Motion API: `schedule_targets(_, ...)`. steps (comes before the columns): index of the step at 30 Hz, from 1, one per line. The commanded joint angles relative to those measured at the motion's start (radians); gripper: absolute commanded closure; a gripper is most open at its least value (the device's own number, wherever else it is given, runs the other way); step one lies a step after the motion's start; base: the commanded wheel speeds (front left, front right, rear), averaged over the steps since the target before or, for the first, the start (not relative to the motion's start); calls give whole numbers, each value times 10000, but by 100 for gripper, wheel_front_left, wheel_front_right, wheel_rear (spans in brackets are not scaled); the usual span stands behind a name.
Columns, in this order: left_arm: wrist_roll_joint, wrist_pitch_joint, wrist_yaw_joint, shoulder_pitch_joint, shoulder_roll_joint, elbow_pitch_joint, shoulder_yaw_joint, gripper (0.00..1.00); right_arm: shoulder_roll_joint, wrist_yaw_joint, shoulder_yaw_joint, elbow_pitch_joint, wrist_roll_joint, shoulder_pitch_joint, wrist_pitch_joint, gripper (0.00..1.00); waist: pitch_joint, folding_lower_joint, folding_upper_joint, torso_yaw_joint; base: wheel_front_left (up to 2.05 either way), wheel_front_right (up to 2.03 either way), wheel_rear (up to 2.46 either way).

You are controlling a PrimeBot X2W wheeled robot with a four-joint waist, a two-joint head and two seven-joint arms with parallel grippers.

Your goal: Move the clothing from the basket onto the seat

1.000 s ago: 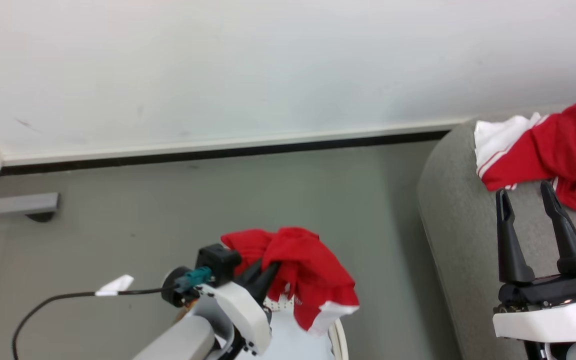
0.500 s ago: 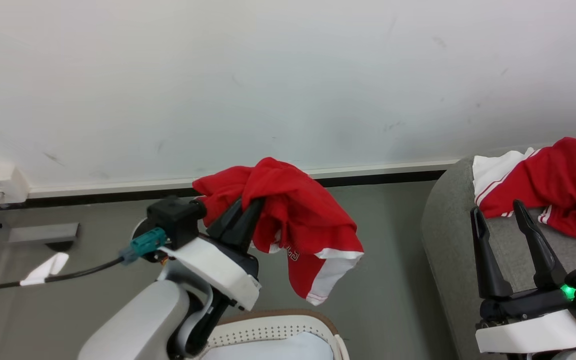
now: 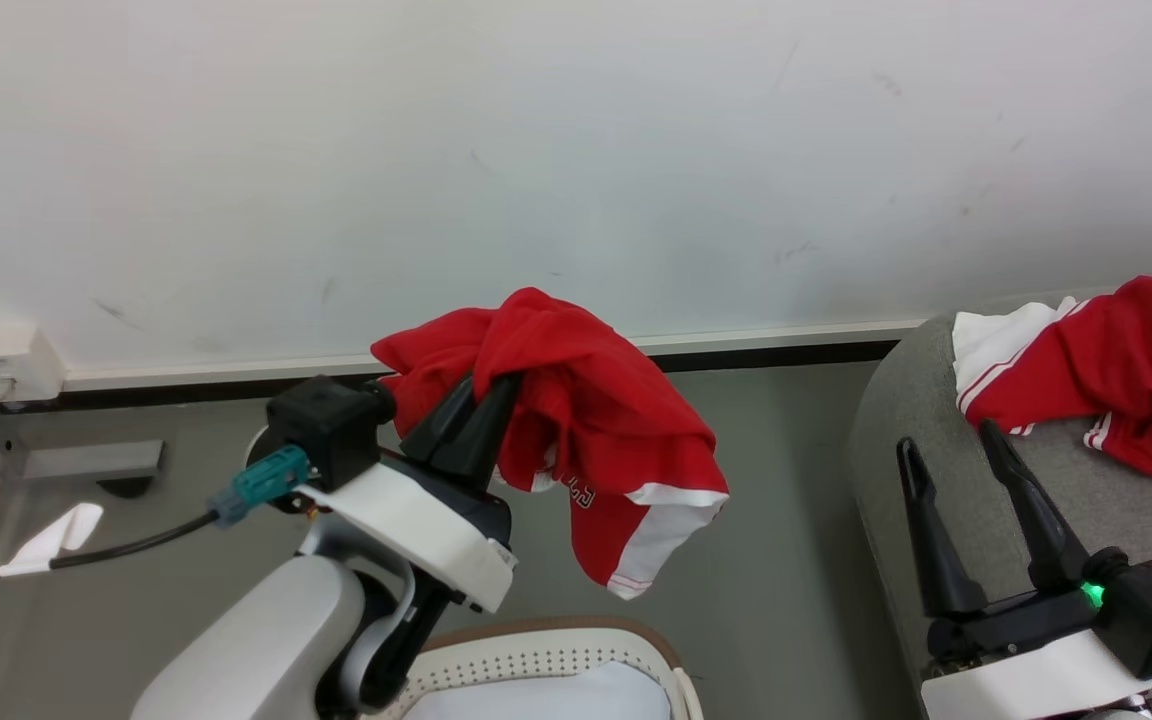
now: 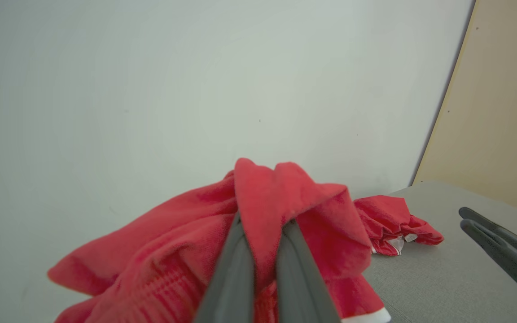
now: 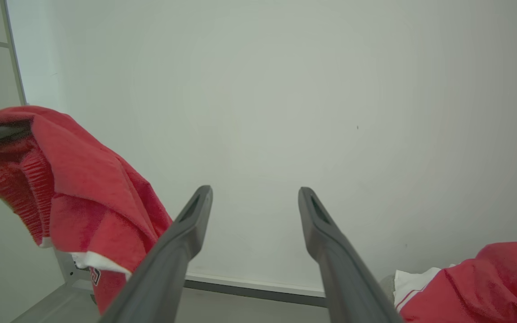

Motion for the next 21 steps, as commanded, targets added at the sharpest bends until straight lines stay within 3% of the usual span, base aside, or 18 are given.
schedule_targets(1,-55,-43,17,70,73,-43,50,100,-212,-22,214,24,-8,-86,22,0,14,0,-1,13,0,0,0)
schedule_targets(11,-14,64,26,-250,157,21,82,100,-1161,-22,2486,470,37,-680,384,0,59,0,-1,64,0,0,0)
schedule_targets(21,165,346,-131,-472,-173,-179,-426,100,-1291,-22,3753,2722,-465,-1997,530,0,15,0,-1,536,0,0,0)
